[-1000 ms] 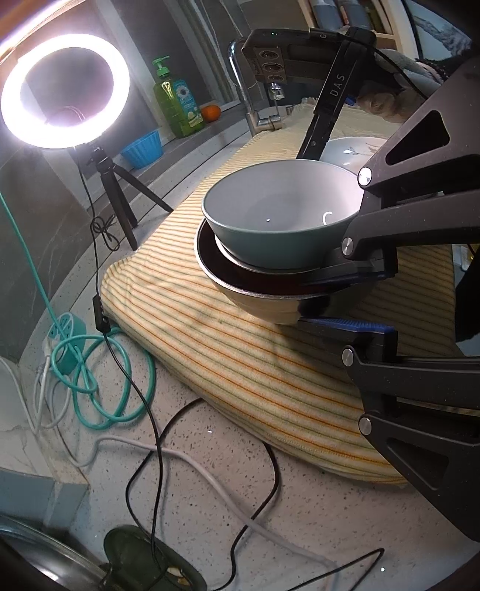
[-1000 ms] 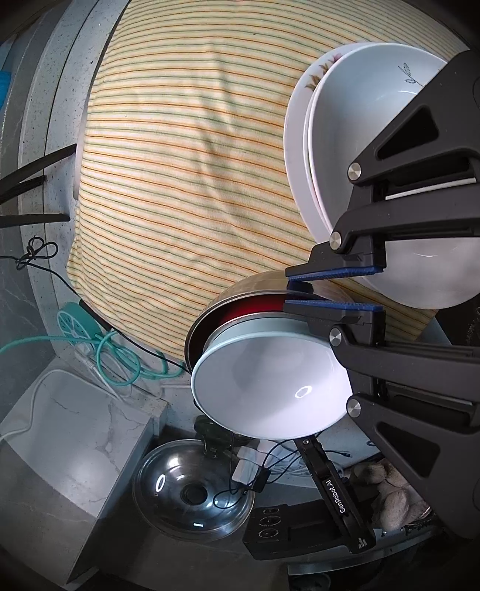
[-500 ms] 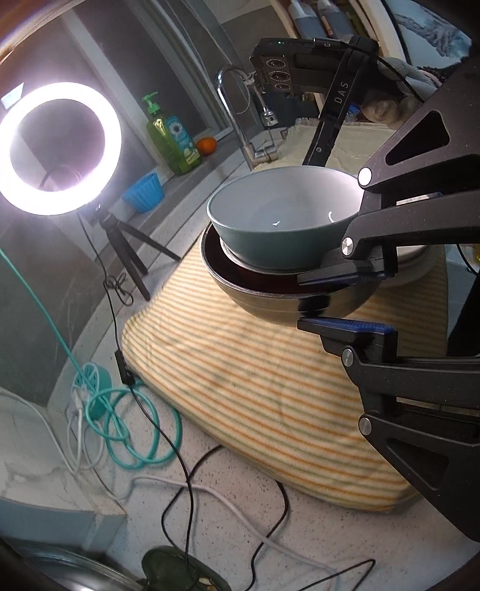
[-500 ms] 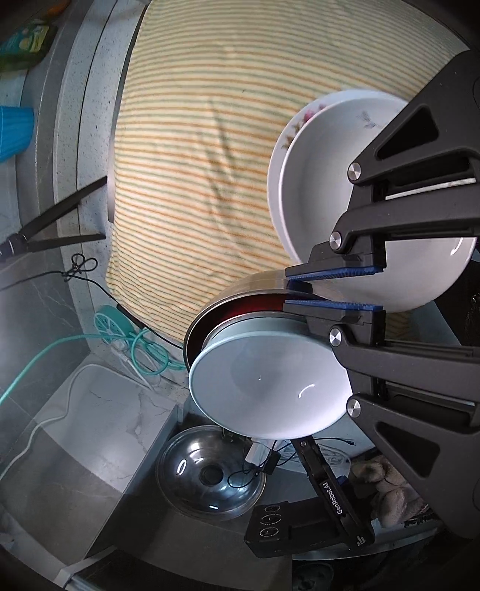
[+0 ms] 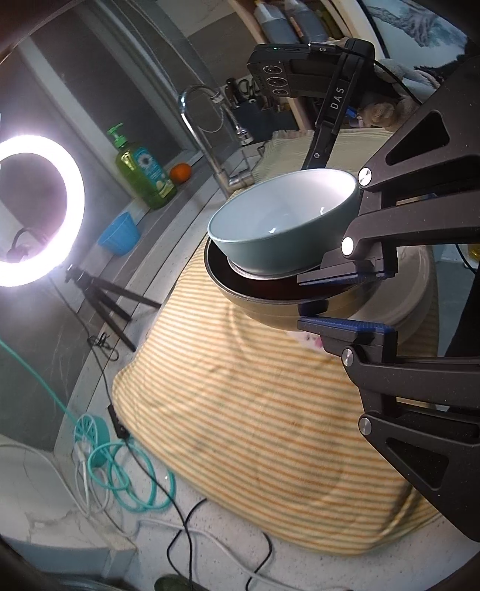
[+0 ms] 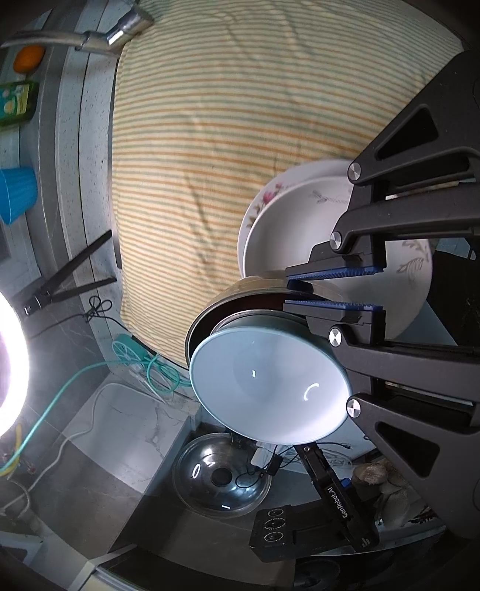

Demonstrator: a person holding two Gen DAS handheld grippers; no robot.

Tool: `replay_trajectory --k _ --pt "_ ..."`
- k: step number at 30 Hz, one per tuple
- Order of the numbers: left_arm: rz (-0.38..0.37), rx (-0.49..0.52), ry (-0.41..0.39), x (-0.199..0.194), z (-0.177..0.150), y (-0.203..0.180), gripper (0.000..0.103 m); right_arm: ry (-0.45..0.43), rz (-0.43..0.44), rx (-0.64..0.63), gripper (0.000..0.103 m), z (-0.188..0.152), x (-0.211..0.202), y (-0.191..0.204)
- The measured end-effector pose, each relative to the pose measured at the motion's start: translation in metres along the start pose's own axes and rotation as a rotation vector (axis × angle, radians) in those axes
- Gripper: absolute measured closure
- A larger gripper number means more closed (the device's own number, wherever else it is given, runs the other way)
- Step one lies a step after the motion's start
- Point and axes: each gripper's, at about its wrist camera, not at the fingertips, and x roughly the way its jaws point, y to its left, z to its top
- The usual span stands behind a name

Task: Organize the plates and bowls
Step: 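Carry the nested bowls over the plate stack and lower them on top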

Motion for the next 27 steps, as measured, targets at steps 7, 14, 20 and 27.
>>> replay_trajectory --k 7,14,20,27 --pt "-0.017 -0.002 0.041 0.017 -0.013 -0.011 0.090 0.011 -0.023 0.012 0.091 -0.013 -0.009 -0.023" --pt "-0.017 -0.012 0.063 0.028 -0.025 -0.016 0.090 0.025 -0.030 0.018 0.091 -0.021 -0.010 -0.036" --pt "-0.007 -0.020 0.074 0.033 -0.034 -0.016 0.090 0.039 -0.022 0.021 0.091 -0.027 -0.009 -0.041" --pt "0.001 -0.030 0.060 0.031 -0.037 -0.014 0.090 0.043 -0.007 0.004 0.090 -0.029 -0.009 -0.041"
